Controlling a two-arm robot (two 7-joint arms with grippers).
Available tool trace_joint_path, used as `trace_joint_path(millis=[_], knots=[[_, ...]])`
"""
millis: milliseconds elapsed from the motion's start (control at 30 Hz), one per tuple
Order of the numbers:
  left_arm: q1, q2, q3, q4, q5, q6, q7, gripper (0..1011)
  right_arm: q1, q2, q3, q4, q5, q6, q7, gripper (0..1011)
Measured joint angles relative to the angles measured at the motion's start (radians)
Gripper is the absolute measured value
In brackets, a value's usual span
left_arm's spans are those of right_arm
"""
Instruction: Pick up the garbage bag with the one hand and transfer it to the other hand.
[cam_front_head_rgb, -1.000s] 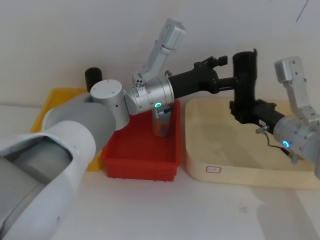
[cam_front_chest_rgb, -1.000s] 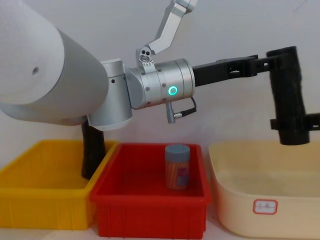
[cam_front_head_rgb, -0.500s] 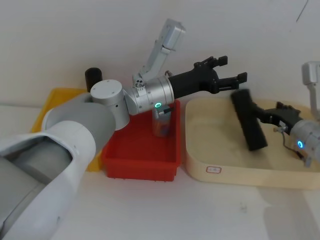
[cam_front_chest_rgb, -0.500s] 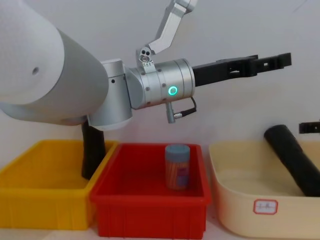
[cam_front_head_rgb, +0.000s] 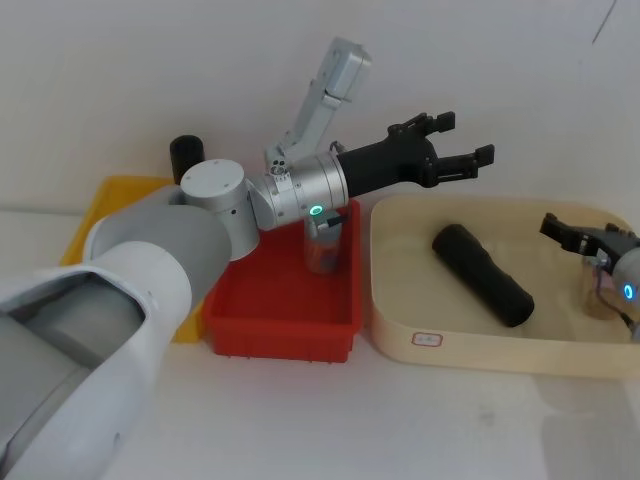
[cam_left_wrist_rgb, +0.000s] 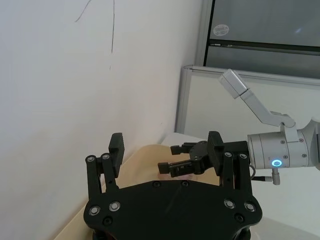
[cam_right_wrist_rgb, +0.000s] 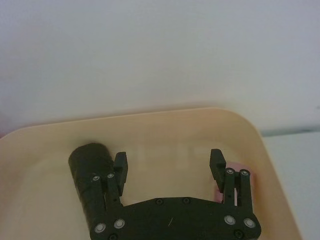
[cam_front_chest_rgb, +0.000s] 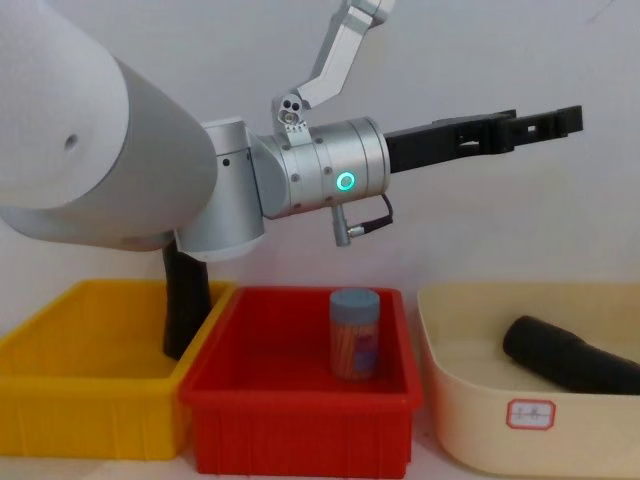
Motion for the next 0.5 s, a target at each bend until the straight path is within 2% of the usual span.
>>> trace_joint_path(millis=[500], knots=[[0.000,0.000,0.000,0.000,0.000,0.000,0.000,1001,0.001,-0.014,0.038,0.012,0.008,0.015,-0.040,1001]])
